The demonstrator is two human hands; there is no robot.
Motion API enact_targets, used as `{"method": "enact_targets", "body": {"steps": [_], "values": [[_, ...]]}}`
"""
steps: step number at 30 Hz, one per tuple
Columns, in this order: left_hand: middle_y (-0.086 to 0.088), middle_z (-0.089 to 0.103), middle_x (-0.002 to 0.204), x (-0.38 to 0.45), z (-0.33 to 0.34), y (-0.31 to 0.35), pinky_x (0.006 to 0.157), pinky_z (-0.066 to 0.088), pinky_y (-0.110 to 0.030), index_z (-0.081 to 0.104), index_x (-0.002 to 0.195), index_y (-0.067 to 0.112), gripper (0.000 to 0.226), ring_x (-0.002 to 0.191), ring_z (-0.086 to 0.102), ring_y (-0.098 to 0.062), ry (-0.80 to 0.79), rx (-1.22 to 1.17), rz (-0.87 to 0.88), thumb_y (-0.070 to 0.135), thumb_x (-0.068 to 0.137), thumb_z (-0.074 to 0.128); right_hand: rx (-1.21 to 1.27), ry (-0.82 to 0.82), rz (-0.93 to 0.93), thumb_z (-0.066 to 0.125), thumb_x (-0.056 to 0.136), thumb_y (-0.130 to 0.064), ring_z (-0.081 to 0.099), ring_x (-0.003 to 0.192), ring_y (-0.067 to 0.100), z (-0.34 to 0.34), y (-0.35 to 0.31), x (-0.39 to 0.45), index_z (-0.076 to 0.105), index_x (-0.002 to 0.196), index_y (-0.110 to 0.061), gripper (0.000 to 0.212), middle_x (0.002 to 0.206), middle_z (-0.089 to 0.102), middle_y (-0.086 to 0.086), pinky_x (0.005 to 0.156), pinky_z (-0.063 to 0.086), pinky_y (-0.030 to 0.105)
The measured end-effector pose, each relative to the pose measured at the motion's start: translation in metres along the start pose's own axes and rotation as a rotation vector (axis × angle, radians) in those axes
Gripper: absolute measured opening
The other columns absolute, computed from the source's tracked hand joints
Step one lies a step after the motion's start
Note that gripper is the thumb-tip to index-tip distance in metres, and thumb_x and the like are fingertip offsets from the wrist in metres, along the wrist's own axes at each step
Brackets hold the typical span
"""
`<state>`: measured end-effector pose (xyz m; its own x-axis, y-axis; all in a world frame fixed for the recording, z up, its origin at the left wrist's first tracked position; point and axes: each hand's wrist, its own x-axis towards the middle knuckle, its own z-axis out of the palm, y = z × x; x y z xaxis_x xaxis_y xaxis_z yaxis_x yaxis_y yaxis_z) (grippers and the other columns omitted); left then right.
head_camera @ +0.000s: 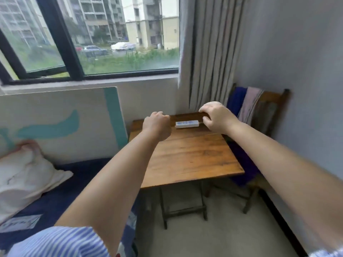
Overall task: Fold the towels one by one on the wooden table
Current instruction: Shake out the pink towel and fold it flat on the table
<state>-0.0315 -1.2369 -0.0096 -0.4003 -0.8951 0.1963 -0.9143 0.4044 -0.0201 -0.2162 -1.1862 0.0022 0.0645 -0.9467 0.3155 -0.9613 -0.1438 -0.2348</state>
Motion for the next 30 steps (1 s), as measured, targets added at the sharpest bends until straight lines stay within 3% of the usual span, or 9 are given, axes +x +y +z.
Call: {"method": "enact_targets", "body": {"steps": [7, 14, 30], "values": [[-0.010, 0.053, 0.116, 0.113, 0.023, 0.103, 0.076, 0.033, -0.031, 0.059, 0.107, 0.009, 0.027, 0.114, 0.045, -0.029, -0.029, -0.006, 0.118, 0.014, 0.089, 0.040, 0.065, 0.048, 0.200, 0.044, 0.088, -0.006, 0.041, 0.126, 0.029, -0.024, 0.154, 0.025, 0.053, 0.122, -0.003, 0.035, 0.132, 0.051, 0.016, 0.103, 0.034, 0.033], [-0.010, 0.053, 0.116, 0.221, 0.054, 0.177, 0.081, 0.040, -0.035, 0.059, 0.106, 0.011, 0.026, 0.116, 0.044, -0.029, -0.056, -0.025, 0.200, 0.017, 0.088, 0.041, 0.018, 0.093, 0.332, 0.046, 0.086, -0.005, 0.046, 0.121, 0.029, -0.025, 0.286, 0.061, 0.057, 0.117, -0.002, 0.033, 0.126, 0.055, 0.018, 0.098, 0.037, 0.032], [-0.009, 0.051, 0.121, 0.493, 0.092, 0.245, 0.087, 0.041, -0.036, 0.056, 0.117, 0.012, 0.030, 0.119, 0.044, -0.028, -0.039, -0.054, 0.393, 0.017, 0.091, 0.041, -0.075, 0.095, 0.579, 0.046, 0.087, -0.007, 0.047, 0.119, 0.029, -0.005, 0.464, 0.212, 0.057, 0.118, -0.001, 0.033, 0.124, 0.056, 0.017, 0.099, 0.038, 0.032]]}}
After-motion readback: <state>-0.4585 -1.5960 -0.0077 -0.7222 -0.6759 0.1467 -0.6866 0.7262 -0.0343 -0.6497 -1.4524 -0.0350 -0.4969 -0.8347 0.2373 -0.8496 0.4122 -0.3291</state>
